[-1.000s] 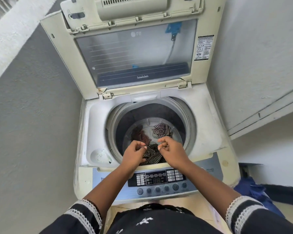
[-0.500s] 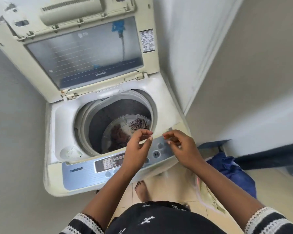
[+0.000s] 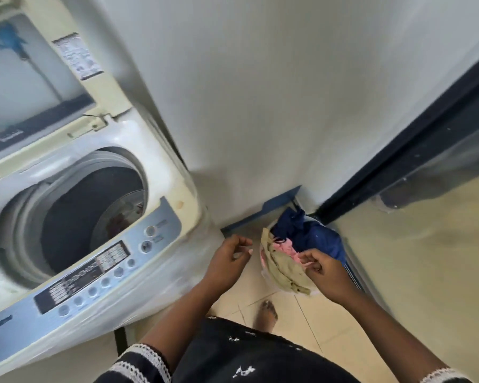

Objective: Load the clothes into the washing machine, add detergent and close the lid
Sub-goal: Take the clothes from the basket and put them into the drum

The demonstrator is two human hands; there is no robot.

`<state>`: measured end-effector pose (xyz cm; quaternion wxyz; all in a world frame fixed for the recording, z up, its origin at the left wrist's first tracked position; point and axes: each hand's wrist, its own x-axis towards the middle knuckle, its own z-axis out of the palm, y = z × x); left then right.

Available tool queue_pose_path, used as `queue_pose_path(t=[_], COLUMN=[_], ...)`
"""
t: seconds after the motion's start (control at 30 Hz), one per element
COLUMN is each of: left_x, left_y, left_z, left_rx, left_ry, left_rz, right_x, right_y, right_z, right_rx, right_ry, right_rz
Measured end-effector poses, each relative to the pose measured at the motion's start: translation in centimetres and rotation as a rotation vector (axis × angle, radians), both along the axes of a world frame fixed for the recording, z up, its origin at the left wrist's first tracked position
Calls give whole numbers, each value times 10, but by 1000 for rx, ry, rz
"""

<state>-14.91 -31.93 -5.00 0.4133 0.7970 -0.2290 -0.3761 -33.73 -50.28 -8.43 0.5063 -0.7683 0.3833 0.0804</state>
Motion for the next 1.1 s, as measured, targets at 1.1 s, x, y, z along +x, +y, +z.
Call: queue_pose_path(t=[1.1], left_x=[-31], left_y=[-106], left_z=[-293], left_rx=[573], left_ry=[37], left_rz=[-716], right_x=[-12], right_y=[-34], right_z=[-338], right_rx=[151], right_ry=[633], right_rz=[266])
